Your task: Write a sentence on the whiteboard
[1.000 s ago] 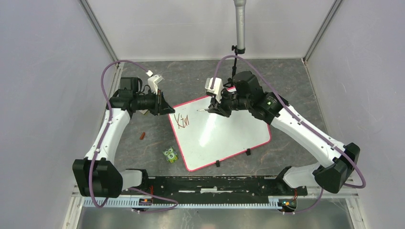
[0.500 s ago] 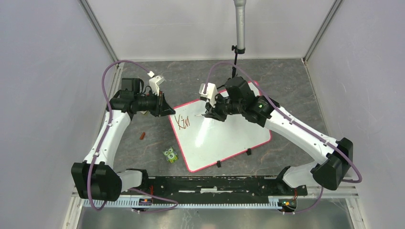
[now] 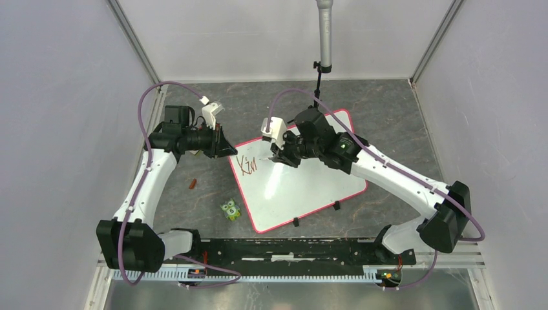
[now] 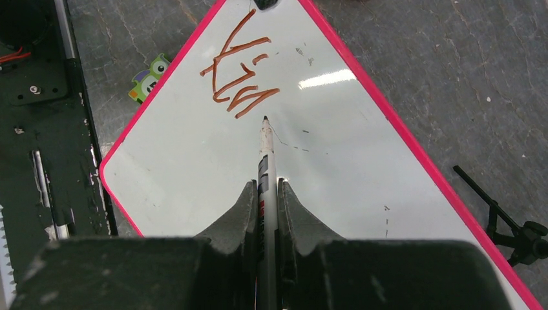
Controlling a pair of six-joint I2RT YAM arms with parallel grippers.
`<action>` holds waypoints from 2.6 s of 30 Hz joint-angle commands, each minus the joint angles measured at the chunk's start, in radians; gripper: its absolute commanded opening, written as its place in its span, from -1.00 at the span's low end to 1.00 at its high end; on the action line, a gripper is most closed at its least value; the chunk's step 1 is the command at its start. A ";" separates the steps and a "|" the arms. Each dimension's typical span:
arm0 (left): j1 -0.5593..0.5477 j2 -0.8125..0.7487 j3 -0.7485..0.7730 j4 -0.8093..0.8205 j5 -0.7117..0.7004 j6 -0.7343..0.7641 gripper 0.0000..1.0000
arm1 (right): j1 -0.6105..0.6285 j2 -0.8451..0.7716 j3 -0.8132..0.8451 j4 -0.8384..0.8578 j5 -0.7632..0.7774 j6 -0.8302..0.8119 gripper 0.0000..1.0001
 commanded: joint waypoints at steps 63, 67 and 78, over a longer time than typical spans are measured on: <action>-0.041 0.009 -0.004 -0.052 -0.040 0.037 -0.95 | 0.077 0.054 -0.014 -0.031 0.167 -0.074 -1.00; -0.042 0.009 -0.004 -0.052 -0.043 0.035 -0.95 | 0.072 0.055 0.022 -0.040 0.209 -0.097 -1.00; -0.045 0.011 0.000 -0.052 -0.047 0.034 -0.95 | 0.046 0.080 0.093 -0.033 0.247 -0.107 -1.00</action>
